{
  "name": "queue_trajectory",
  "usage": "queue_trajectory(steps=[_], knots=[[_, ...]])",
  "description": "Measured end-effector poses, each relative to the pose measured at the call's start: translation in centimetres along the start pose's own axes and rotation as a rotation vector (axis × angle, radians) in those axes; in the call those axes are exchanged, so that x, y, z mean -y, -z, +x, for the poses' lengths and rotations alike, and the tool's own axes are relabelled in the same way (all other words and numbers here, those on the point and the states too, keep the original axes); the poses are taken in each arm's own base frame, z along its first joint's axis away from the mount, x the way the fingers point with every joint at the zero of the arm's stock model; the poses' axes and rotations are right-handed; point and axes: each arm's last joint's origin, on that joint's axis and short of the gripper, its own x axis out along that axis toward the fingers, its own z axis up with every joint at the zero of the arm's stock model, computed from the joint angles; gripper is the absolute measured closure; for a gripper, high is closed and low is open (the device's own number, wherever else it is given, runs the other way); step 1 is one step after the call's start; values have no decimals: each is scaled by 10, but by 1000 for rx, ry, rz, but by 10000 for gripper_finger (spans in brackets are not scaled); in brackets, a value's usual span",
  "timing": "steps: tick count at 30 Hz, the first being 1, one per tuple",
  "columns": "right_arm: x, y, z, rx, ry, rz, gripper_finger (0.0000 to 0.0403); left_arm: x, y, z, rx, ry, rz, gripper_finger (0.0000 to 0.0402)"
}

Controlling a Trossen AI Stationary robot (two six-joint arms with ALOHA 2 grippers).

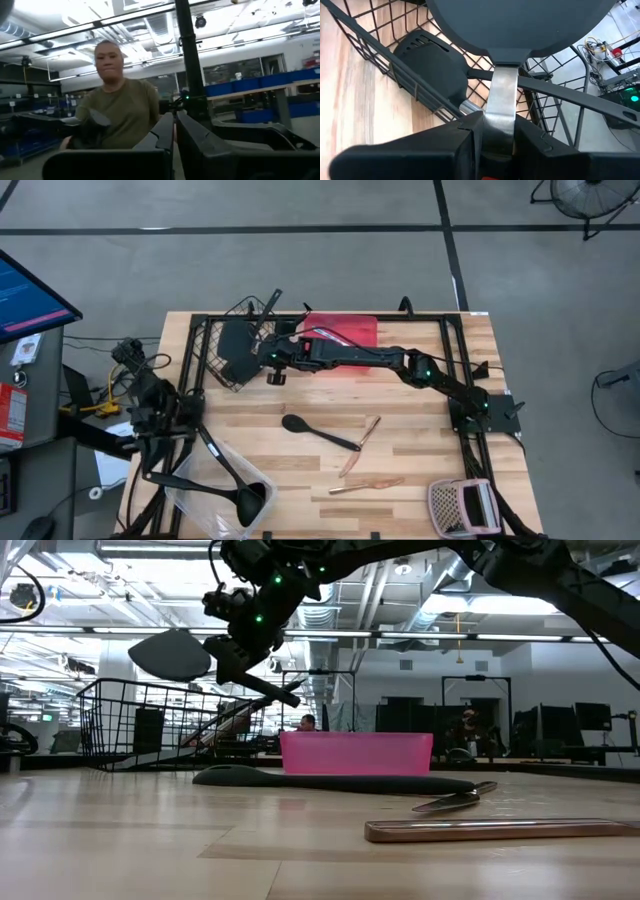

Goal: Pick & Place Kitchen Items
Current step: Put the big spatula into the wire basket

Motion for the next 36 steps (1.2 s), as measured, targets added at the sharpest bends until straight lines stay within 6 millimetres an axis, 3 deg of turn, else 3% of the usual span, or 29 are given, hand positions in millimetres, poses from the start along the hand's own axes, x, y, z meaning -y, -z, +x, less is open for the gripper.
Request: queue_trajectory(steps=[8,13,16,18,36], knots=[[0,-1,0,5,1,1,326,-5,1,0,10,-161,-12,394],[0,0,0,-2,1,24,327,-15,-6,-4,160,-548,-139,394],[3,1,1,-5,4,27,327,-21,-7,-9,230,-818,-158,394],[3,2,2,-12,1,27,327,-23,-7,-11,235,-900,-132,394],[13,10,6,-59,-21,23,326,-22,-7,-10,199,-870,-70,394]])
